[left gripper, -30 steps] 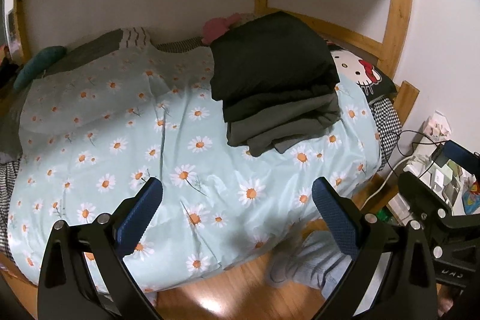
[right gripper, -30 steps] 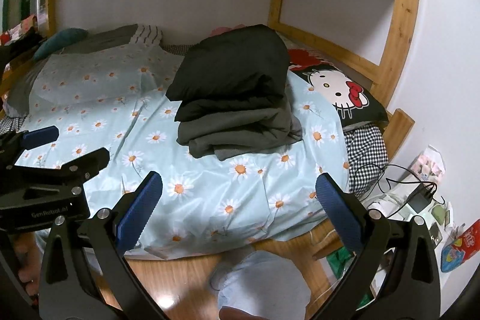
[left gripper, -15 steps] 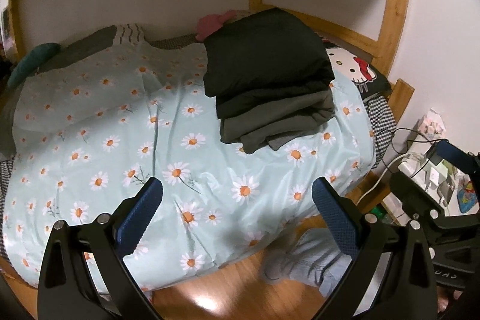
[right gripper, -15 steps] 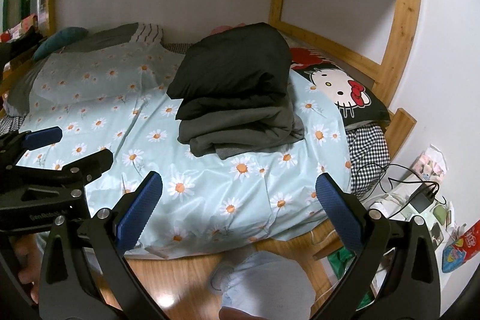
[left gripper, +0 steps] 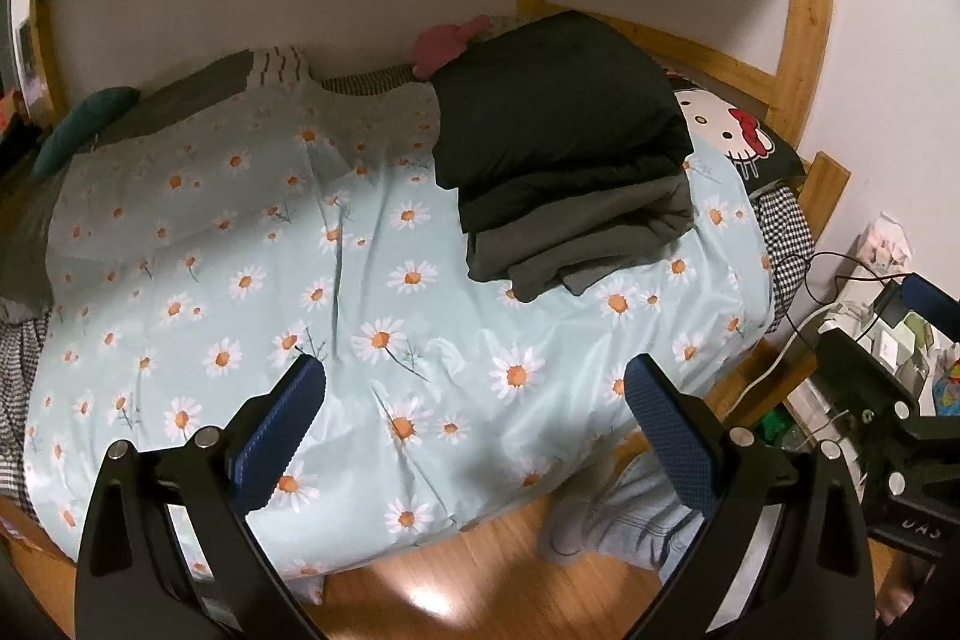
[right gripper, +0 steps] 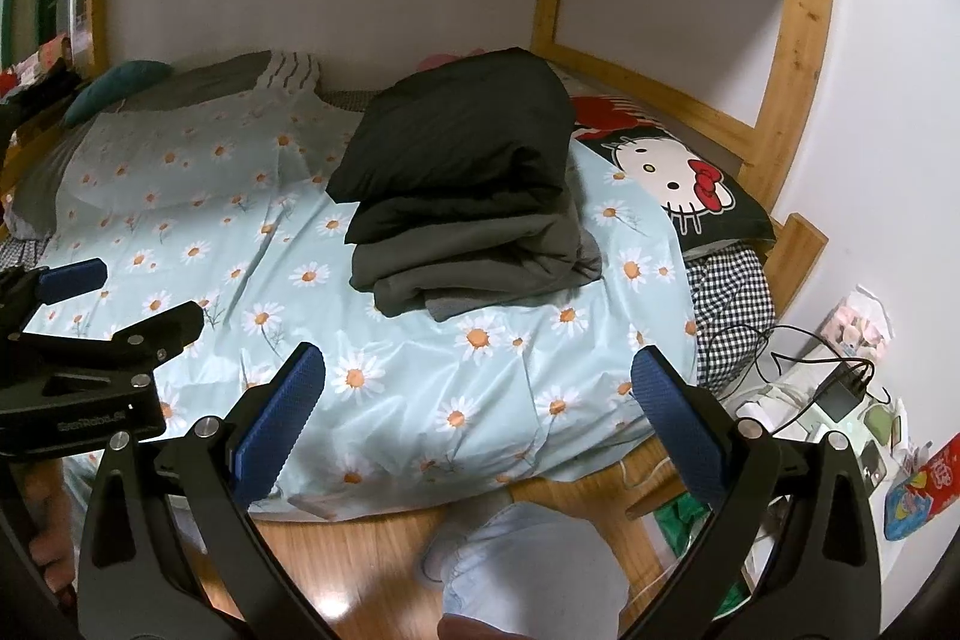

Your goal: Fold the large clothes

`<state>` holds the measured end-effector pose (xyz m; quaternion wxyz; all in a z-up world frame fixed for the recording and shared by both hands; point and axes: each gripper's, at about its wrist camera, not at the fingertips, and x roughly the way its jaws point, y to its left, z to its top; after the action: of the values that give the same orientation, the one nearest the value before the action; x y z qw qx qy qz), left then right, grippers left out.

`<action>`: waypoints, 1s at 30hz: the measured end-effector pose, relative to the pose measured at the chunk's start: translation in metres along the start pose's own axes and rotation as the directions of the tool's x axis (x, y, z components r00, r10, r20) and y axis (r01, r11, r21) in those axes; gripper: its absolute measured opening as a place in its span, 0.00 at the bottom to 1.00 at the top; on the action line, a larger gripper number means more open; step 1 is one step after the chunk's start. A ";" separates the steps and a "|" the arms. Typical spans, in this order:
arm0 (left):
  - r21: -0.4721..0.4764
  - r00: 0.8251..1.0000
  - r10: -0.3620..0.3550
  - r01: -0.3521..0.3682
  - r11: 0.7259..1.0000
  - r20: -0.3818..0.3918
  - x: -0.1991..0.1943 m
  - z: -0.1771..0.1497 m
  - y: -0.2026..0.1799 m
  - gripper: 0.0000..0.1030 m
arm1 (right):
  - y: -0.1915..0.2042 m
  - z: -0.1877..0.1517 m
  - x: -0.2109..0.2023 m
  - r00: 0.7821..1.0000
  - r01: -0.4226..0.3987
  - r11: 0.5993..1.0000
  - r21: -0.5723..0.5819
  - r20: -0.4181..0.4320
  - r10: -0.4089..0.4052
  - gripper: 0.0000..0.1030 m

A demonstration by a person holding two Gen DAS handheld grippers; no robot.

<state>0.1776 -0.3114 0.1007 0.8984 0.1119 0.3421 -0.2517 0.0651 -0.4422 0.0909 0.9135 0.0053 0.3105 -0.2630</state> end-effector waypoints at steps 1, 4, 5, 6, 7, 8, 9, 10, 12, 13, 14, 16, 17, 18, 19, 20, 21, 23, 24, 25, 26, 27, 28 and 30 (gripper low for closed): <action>-0.003 1.000 -0.005 0.005 1.000 0.000 0.000 0.000 0.001 0.96 | 0.000 0.000 0.000 1.000 -0.002 1.000 -0.001 0.000 0.002 0.97; -0.013 1.000 -0.008 0.008 1.000 -0.011 0.001 -0.001 0.003 0.96 | -0.002 0.000 -0.001 1.000 -0.003 1.000 -0.001 0.002 0.003 0.97; -0.022 1.000 -0.013 0.013 1.000 -0.014 0.001 -0.002 0.005 0.96 | -0.002 0.000 -0.001 1.000 -0.006 1.000 -0.001 0.001 0.006 0.97; -0.028 1.000 -0.017 0.017 0.999 -0.014 0.001 -0.002 0.006 0.96 | -0.002 0.000 -0.001 1.000 -0.007 1.000 -0.002 0.001 0.007 0.97; -0.032 1.000 -0.017 0.017 0.999 -0.011 0.001 -0.002 0.006 0.96 | -0.002 0.000 -0.002 1.000 -0.008 1.000 -0.004 0.002 0.008 0.97; -0.032 1.000 -0.013 0.013 0.999 -0.007 0.000 -0.002 0.006 0.96 | -0.002 0.000 -0.003 1.000 -0.010 1.000 -0.006 0.005 0.010 0.97; -0.031 1.000 -0.009 0.008 0.999 -0.006 0.000 -0.002 0.006 0.96 | -0.001 0.000 -0.004 1.000 -0.011 1.000 -0.006 0.007 0.011 0.97; -0.029 1.000 -0.006 0.006 1.000 -0.007 0.001 -0.002 0.006 0.96 | -0.001 0.001 -0.004 1.000 -0.011 1.000 -0.008 0.009 0.011 0.97; -0.027 1.000 -0.003 0.002 1.000 -0.010 0.002 -0.003 0.005 0.96 | -0.001 0.001 -0.004 1.000 -0.010 1.000 -0.010 0.012 0.011 0.97; -0.027 1.000 -0.001 0.000 1.000 -0.010 0.002 -0.003 0.005 0.96 | 0.000 0.001 -0.004 1.000 -0.009 1.000 -0.011 0.010 0.009 0.97; -0.028 1.000 0.000 -0.001 1.000 -0.011 0.002 -0.003 0.005 0.96 | 0.000 0.001 -0.004 1.000 -0.009 1.000 -0.011 0.009 0.010 0.97; -0.036 1.000 0.001 -0.002 0.999 -0.023 0.003 -0.003 0.007 0.96 | 0.000 0.000 -0.005 1.000 -0.012 1.000 -0.007 0.012 0.012 0.97; -0.037 1.000 -0.001 0.000 0.999 -0.021 0.003 -0.003 0.007 0.96 | 0.000 0.000 -0.005 1.000 -0.014 1.000 -0.006 0.011 0.014 0.97; -0.033 1.000 0.003 -0.003 0.999 -0.020 0.003 -0.002 0.007 0.96 | 0.000 0.000 -0.005 1.000 -0.015 1.000 -0.007 0.011 0.015 0.97; -0.030 1.000 0.009 -0.009 1.000 -0.021 0.005 -0.002 0.008 0.96 | 0.001 0.000 -0.005 1.000 -0.012 1.000 -0.011 0.011 0.013 0.97; -0.031 1.000 0.011 -0.012 0.999 -0.020 0.005 -0.002 0.007 0.96 | 0.001 0.000 -0.005 1.000 -0.010 1.000 -0.011 0.013 0.010 0.97; -0.030 1.000 0.013 -0.013 0.999 -0.019 0.005 -0.002 0.007 0.96 | 0.001 0.000 -0.005 1.000 -0.005 1.000 -0.013 0.014 0.006 0.97; -0.024 1.000 0.023 -0.023 0.999 -0.012 0.005 -0.002 0.007 0.96 | 0.001 0.000 -0.006 1.000 -0.006 1.000 -0.014 0.018 0.006 0.97; -0.027 1.000 0.028 -0.028 0.999 -0.006 0.004 -0.003 0.006 0.96 | 0.000 0.000 -0.007 1.000 -0.007 1.000 -0.014 0.019 0.007 0.97; -0.028 1.000 0.031 -0.031 0.999 0.001 0.003 -0.003 0.006 0.96 | -0.001 0.000 -0.007 1.000 -0.007 1.000 -0.011 0.022 0.007 0.97; -0.025 0.999 0.034 -0.034 0.999 0.002 0.003 -0.003 0.005 0.96 | -0.002 -0.001 -0.007 1.000 -0.007 1.000 -0.006 0.022 0.007 0.97; -0.022 0.999 0.035 -0.035 0.999 0.001 0.004 -0.003 0.004 0.96 | -0.002 -0.001 -0.006 1.000 -0.009 1.000 -0.003 0.021 0.009 0.97; -0.020 0.999 0.035 -0.035 0.999 -0.002 0.005 -0.003 0.004 0.96 | -0.002 -0.001 -0.005 1.000 -0.012 1.000 0.000 0.016 0.012 0.97; -0.025 1.000 0.026 -0.026 0.999 -0.009 0.006 -0.003 0.003 0.96 | -0.002 -0.002 -0.004 1.000 -0.014 1.000 0.001 0.012 0.014 0.97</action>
<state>0.1811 -0.3097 0.0944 0.9014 0.1062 0.3477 -0.2351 0.0607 -0.4416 0.0918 0.9171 0.0062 0.3049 -0.2569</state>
